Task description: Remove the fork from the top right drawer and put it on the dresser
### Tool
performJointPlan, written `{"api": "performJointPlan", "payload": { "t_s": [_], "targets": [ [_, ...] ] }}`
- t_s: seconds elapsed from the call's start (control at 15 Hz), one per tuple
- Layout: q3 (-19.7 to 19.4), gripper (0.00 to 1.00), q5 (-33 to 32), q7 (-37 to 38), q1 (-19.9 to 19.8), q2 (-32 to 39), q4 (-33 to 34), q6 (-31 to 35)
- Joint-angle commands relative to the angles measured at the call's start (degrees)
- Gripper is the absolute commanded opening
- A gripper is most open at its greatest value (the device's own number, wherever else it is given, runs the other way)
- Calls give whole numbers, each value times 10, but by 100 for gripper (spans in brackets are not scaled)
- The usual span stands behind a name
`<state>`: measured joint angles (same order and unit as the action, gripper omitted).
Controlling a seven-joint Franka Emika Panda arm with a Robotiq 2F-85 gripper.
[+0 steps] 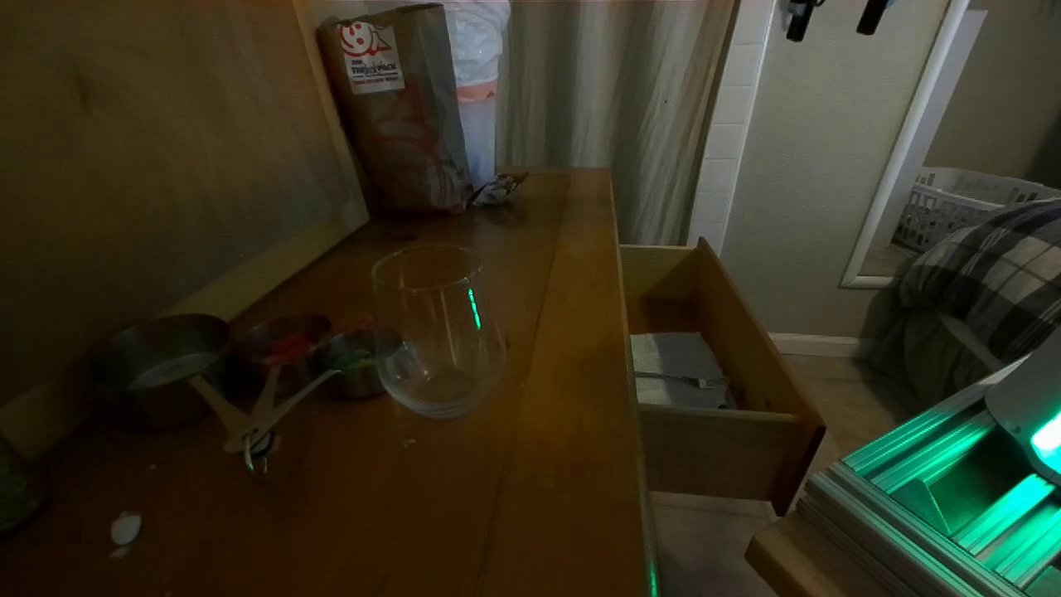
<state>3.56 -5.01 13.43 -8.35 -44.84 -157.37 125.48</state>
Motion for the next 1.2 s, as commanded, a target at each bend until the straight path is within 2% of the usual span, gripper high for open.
{"api": "performJointPlan", "payload": {
  "t_s": [0.0, 0.87, 1.13],
  "targets": [
    [-2, 100, -2, 1, 2, 0, 1, -2],
    [-2, 100, -2, 1, 2, 0, 1, -2],
    [36, 100, -21, -38, 37, 71, 48, -27]
  ]
}}
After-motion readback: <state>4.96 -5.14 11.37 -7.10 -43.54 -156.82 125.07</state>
